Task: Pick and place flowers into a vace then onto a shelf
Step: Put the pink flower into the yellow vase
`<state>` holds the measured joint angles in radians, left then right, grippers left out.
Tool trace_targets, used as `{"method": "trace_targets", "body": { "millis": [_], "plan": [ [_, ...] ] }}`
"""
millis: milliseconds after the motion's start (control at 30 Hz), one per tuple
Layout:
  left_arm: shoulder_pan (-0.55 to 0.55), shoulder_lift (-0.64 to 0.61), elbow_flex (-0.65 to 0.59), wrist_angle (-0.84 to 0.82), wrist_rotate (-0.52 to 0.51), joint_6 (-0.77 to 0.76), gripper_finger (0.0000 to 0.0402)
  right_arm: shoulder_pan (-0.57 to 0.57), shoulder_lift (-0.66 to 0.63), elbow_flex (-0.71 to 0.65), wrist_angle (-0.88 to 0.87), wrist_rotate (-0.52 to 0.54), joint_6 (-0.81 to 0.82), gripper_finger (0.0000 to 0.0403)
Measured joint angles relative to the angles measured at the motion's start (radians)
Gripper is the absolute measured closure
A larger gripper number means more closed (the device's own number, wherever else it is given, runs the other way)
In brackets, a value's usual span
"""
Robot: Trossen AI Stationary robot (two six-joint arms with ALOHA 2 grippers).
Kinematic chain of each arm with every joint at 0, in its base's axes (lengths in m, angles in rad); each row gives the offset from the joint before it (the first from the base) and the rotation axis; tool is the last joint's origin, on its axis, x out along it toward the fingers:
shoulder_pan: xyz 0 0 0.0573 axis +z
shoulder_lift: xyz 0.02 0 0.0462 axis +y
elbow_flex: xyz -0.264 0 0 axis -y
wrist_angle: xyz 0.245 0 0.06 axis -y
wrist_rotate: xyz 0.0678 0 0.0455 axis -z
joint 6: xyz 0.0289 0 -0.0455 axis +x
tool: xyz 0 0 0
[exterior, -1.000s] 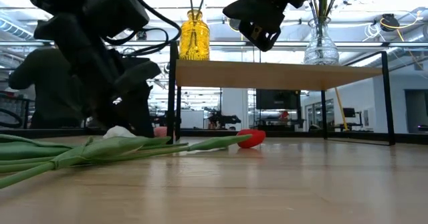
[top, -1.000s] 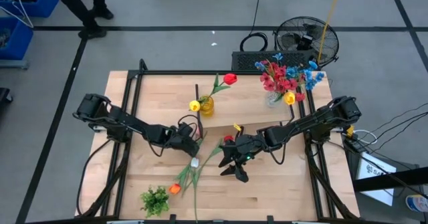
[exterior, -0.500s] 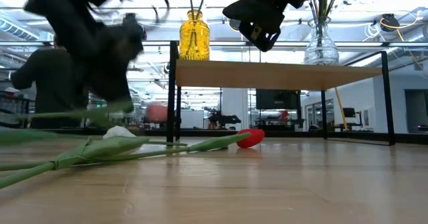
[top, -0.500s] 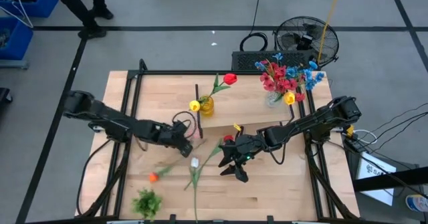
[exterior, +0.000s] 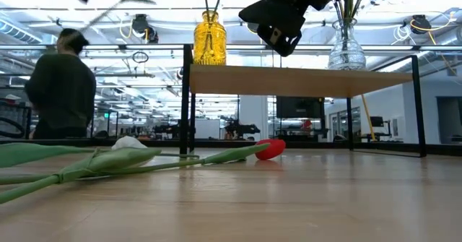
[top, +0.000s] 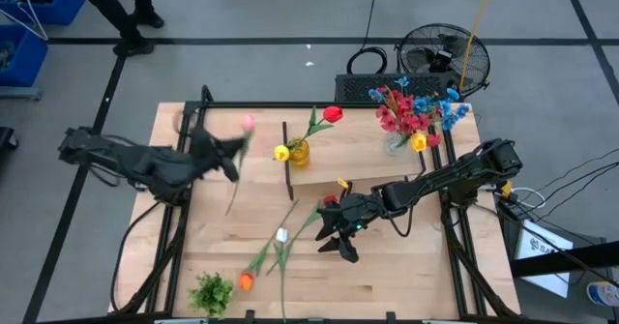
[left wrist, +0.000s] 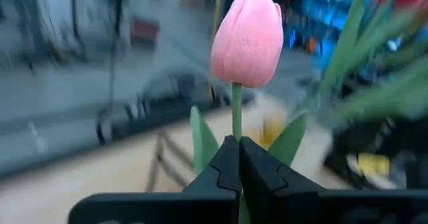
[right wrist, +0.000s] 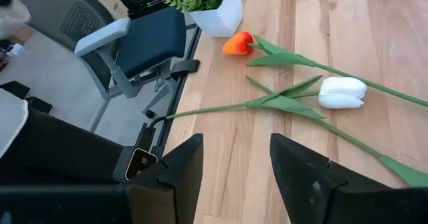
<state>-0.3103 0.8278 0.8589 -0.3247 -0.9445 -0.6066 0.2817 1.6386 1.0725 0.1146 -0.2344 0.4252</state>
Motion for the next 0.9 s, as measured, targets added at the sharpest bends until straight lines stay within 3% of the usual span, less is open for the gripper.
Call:
{"method": "trace_targets", "body": {
  "millis": [100, 233, 367, 467, 600, 900],
  "plan": [
    [-0.007, -0.019, 0.069, 0.125, -0.085, 0.270, 0.0399, 0.000, 0.000, 0.000, 0.000, 0.000, 0.000, 0.0238],
    [-0.006, 0.001, 0.133, 0.496, -0.085, 0.715, 0.0400, 0.000, 0.000, 0.000, 0.000, 0.000, -0.003, 0.0238],
    [-0.004, 0.055, 0.147, 0.915, 0.084, 1.138, 0.0400, -0.001, 0.000, 0.000, 0.001, 0.001, -0.003, 0.0238],
    [0.020, 0.108, 0.147, 1.131, 0.267, 1.333, 0.0400, -0.001, 0.000, 0.000, 0.001, 0.001, -0.001, 0.0238],
    [0.090, 0.189, 0.147, 1.268, 0.440, 1.374, 0.0400, -0.001, 0.000, 0.000, 0.001, 0.001, 0.000, 0.0238],
    [0.233, 0.341, 0.146, 1.384, 0.569, 1.053, 0.0400, -0.001, 0.000, 0.000, 0.001, -0.002, 0.007, 0.0238]
  ]
}}
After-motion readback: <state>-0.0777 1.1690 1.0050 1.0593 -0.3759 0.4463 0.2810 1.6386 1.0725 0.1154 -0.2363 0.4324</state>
